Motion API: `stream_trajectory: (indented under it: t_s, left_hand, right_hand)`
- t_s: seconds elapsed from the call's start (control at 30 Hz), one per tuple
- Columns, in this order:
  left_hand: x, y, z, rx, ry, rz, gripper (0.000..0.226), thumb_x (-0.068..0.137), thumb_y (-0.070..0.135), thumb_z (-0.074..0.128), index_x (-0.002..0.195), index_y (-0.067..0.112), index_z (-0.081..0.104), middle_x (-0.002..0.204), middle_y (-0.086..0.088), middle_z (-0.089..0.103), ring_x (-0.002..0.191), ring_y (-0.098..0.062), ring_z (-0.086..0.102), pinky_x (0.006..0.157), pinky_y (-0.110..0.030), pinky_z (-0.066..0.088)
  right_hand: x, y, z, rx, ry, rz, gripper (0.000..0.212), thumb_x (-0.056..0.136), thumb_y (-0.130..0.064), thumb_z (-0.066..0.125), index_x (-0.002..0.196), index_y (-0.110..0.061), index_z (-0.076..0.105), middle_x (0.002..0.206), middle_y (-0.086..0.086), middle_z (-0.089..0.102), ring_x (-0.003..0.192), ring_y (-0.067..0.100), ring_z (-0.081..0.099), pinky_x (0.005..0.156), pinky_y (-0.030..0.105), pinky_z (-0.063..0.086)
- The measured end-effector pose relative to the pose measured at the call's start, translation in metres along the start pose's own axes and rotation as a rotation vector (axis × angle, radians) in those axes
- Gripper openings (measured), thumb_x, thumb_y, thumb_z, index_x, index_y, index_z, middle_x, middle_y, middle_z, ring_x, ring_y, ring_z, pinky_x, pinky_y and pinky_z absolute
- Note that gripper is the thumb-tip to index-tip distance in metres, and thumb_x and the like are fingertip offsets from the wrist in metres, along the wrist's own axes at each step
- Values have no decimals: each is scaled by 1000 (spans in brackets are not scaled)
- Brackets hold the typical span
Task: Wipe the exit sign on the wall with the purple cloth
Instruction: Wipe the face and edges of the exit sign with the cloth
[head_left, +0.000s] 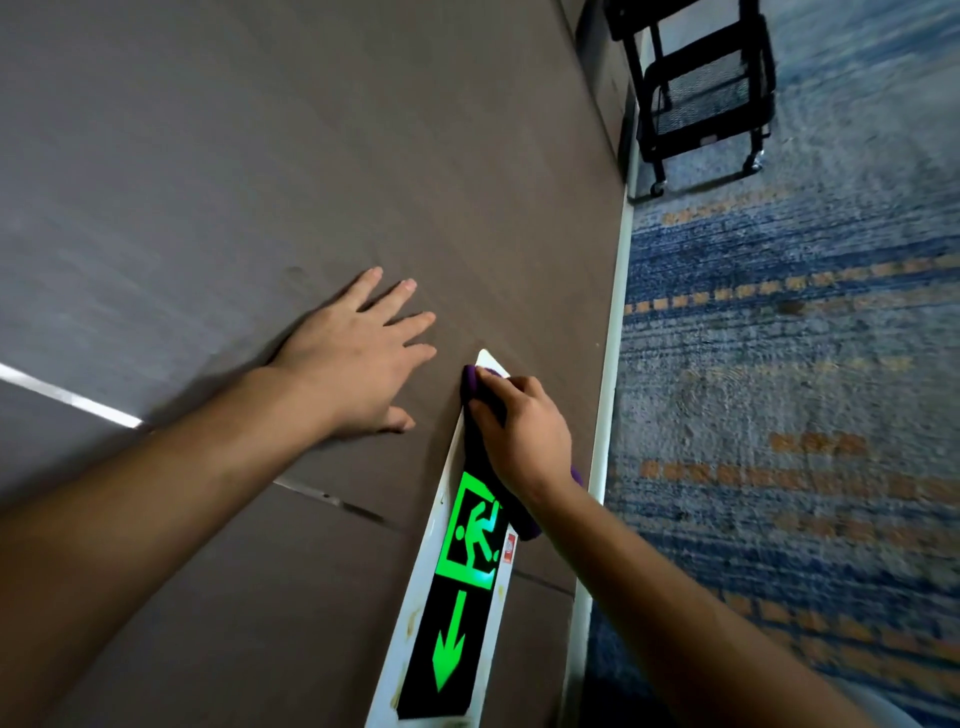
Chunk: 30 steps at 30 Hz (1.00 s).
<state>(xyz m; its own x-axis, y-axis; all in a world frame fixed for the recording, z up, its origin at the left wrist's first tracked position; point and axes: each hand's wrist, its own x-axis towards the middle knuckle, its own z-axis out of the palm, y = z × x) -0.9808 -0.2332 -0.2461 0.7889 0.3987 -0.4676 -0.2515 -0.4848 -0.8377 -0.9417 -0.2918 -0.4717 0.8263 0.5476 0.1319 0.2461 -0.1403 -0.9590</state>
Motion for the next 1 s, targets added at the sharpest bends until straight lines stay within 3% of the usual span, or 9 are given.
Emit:
stream_trajectory:
  t_s: [0.27, 0.7, 0.87, 1.0]
  left_hand:
    - [-2, 1, 2, 9, 1, -6, 86, 92, 78, 35, 162, 31, 16, 173, -1, 2, 159, -33, -9, 126, -57, -3]
    - [3, 0, -2, -53, -10, -6, 81, 90, 76, 46, 159, 37, 26, 173, 3, 8, 159, -31, -7, 126, -57, -3]
    - [-4, 1, 0, -59, -12, 14, 83, 91, 74, 47, 161, 35, 23, 173, 2, 7, 159, -30, -7, 127, -56, -4]
    - [-22, 3, 3, -66, -28, 18, 89, 89, 75, 49, 161, 31, 22, 173, 2, 7, 159, -29, -6, 127, -54, -6]
  right_hand:
    - [-79, -12, 8, 11, -20, -39, 41, 103, -47, 57, 144, -40, 58, 130, -4, 63, 115, 22, 62, 77, 40, 56]
    - [21, 2, -5, -75, -40, -5, 46, 101, -50, 54, 147, -44, 53, 129, -1, 63, 116, 28, 63, 80, 36, 50]
    - [-26, -3, -2, -129, -80, -71, 46, 103, -50, 52, 148, -42, 51, 124, 5, 61, 111, 29, 62, 76, 37, 55]
    - [-90, -14, 4, -98, -108, -71, 50, 104, -51, 50, 152, -40, 46, 122, 2, 58, 108, 24, 61, 72, 31, 49]
